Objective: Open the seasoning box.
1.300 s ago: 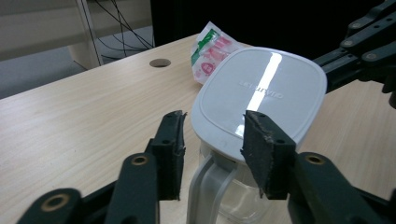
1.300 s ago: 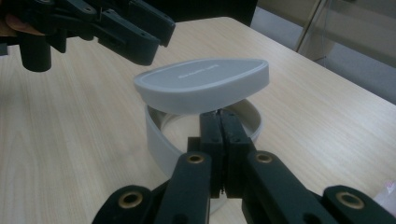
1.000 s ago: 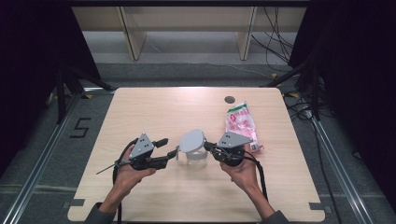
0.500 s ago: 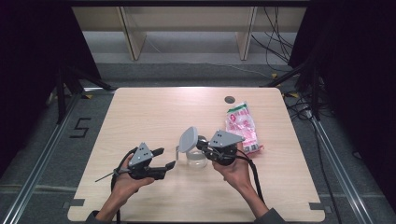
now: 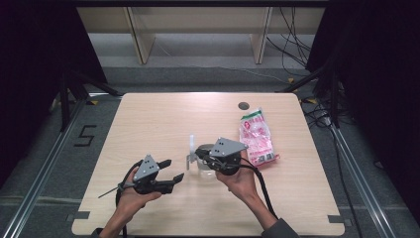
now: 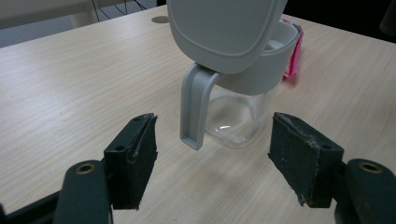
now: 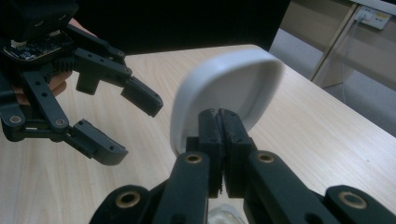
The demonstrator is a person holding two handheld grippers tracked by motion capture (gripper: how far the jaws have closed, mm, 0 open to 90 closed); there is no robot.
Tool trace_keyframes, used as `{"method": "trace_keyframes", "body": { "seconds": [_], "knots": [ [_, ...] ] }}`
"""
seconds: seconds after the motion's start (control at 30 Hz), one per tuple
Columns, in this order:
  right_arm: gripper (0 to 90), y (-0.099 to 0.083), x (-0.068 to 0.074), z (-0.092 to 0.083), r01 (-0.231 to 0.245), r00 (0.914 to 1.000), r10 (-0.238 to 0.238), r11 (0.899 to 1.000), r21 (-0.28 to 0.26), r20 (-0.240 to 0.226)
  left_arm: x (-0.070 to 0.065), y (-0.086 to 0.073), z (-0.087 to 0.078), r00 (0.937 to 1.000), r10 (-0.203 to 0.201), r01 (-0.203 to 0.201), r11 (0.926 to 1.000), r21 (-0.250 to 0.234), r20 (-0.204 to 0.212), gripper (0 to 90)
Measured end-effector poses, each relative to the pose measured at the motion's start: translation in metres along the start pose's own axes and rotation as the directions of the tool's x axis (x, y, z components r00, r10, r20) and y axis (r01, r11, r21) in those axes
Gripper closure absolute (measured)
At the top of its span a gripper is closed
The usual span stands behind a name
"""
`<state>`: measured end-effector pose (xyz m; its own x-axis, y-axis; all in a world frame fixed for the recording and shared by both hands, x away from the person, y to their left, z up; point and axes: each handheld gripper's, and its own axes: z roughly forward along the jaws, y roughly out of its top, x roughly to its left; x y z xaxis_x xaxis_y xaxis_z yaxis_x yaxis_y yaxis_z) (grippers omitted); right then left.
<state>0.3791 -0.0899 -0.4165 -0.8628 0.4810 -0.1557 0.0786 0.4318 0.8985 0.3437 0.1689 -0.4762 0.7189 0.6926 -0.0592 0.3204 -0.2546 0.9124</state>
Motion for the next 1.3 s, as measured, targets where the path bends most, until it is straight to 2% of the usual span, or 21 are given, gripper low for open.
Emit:
{"method": "trace_keyframes", "body": {
  "seconds": [0.1, 0.17, 0.23, 0.3, 0.5, 0.53, 0.6, 0.67, 0.73, 0.8, 0.87, 0.9, 0.93, 1.0, 1.07, 1.1, 1.13, 1.2, 1.23, 1.27, 1.3],
  "knots": [
    [88.9, 0.002, 0.003, 0.003, -0.013, 0.9999, 0.013, 1.000, 0.000, -0.004, 0.000, -0.002, 0.000, 1.0000, -0.004, 0.004, 1.0000, -0.001, -0.002, 31.1],
    [88.9, 0.002, 0.003, 0.004, -0.001, 0.9999, 0.001, 1.000, 0.000, -0.013, 0.000, -0.003, 0.000, 1.0000, -0.004, 0.004, 1.0000, -0.007, 0.000, 31.1],
    [87.3, 0.001, 0.000, 0.003, -0.004, 1.0000, 0.004, 1.000, 0.000, 0.000, -0.001, -0.003, -0.001, 1.0000, -0.007, 0.007, 1.0000, -0.007, 0.003, 31.0],
    [84.0, -0.001, -0.007, -0.004, -0.028, 0.9992, 0.028, 1.000, -0.005, 0.029, -0.001, -0.004, -0.001, 0.9999, -0.010, 0.010, 0.9999, -0.013, 0.004, 30.9],
    [74.5, -0.008, -0.028, -0.019, -0.056, 0.9950, 0.057, 0.998, -0.007, 0.082, -0.002, -0.008, 0.000, 0.9999, -0.015, 0.015, 0.9998, -0.015, 0.002, 30.7],
    [72.7, -0.012, -0.035, -0.025, -0.067, 0.9933, 0.067, 0.998, -0.004, 0.094, -0.002, -0.009, -0.001, 0.9996, -0.027, 0.026, 0.9993, -0.026, -0.013, 30.7],
    [71.8, -0.015, -0.039, -0.028, -0.071, 0.9919, 0.071, 0.997, 0.002, 0.106, -0.001, -0.010, -0.001, 0.9994, -0.034, 0.034, 0.9988, -0.034, -0.009, 30.8],
    [64.5, -0.026, -0.052, -0.039, -0.121, 0.9807, 0.118, 0.993, 0.010, 0.156, -0.002, -0.010, -0.002, 0.9995, -0.030, 0.030, 0.9991, -0.029, -0.011, 30.5],
    [62.8, -0.028, -0.055, -0.041, -0.122, 0.9800, 0.119, 0.992, 0.009, 0.160, -0.004, -0.011, -0.002, 0.9994, -0.032, 0.031, 0.9989, -0.035, -0.013, 30.4],
    [62.0, -0.034, -0.064, -0.051, -0.163, 0.9729, 0.157, 0.986, 0.024, 0.170, -0.005, -0.012, -0.001, 0.9994, -0.035, 0.035, 0.9986, -0.039, -0.007, 30.2],
    [60.3, -0.036, -0.068, -0.053, -0.168, 0.9692, 0.162, 0.986, 0.019, 0.186, -0.007, -0.013, 0.000, 0.9995, -0.032, 0.032, 0.9987, -0.038, 0.000, 30.2],
    [55.8, -0.041, -0.074, -0.057, -0.193, 0.9567, 0.186, 0.981, 0.009, 0.224, -0.008, -0.013, 0.001, 0.9994, -0.033, 0.033, 0.9986, -0.041, 0.007, 30.1],
    [55.8, -0.041, -0.074, -0.057, -0.193, 0.9567, 0.186, 0.981, 0.009, 0.224, -0.008, -0.013, 0.001, 0.9994, -0.034, 0.035, 0.9986, -0.040, 0.007, 30.1],
    [54.7, -0.046, -0.081, -0.061, -0.219, 0.9500, 0.209, 0.975, 0.021, 0.232, -0.010, -0.014, 0.001, 0.9994, -0.030, 0.031, 0.9987, -0.041, 0.017, 29.9],
    [53.6, -0.049, -0.084, -0.061, -0.208, 0.9488, 0.198, 0.978, 0.014, 0.246, -0.010, -0.014, 0.001, 0.9994, -0.032, 0.032, 0.9984, -0.047, 0.013, 30.0],
    [51.3, -0.053, -0.090, -0.063, -0.248, 0.9387, 0.235, 0.968, 0.022, 0.252, -0.011, -0.014, 0.000, 0.9995, -0.031, 0.031, 0.9989, -0.034, 0.010, 29.9],
    [51.3, -0.053, -0.090, -0.063, -0.248, 0.9387, 0.235, 0.968, 0.022, 0.252, -0.010, -0.014, -0.001, 0.9995, -0.031, 0.031, 0.9990, -0.033, 0.010, 29.9],
    [49.2, -0.057, -0.093, -0.065, -0.275, 0.9247, 0.257, 0.961, 0.024, 0.281, -0.010, -0.014, 0.000, 0.9992, -0.036, 0.036, 0.9986, -0.038, 0.020, 29.9],
    [48.2, -0.060, -0.098, -0.066, -0.266, 0.9257, 0.250, 0.964, 0.022, 0.284, -0.010, -0.014, 0.000, 0.9991, -0.038, 0.039, 0.9986, -0.037, 0.019, 29.9],
    [47.7, -0.065, -0.103, -0.069, -0.285, 0.9157, 0.268, 0.959, 0.012, 0.299, -0.010, -0.014, 0.000, 0.9991, -0.037, 0.038, 0.9986, -0.037, 0.022, 29.9],
    [46.7, -0.068, -0.105, -0.071, -0.287, 0.9130, 0.266, 0.958, 0.023, 0.310, -0.010, -0.014, 0.000, 0.9990, -0.038, 0.039, 0.9984, -0.040, 0.026, 29.9]
  ]
}}
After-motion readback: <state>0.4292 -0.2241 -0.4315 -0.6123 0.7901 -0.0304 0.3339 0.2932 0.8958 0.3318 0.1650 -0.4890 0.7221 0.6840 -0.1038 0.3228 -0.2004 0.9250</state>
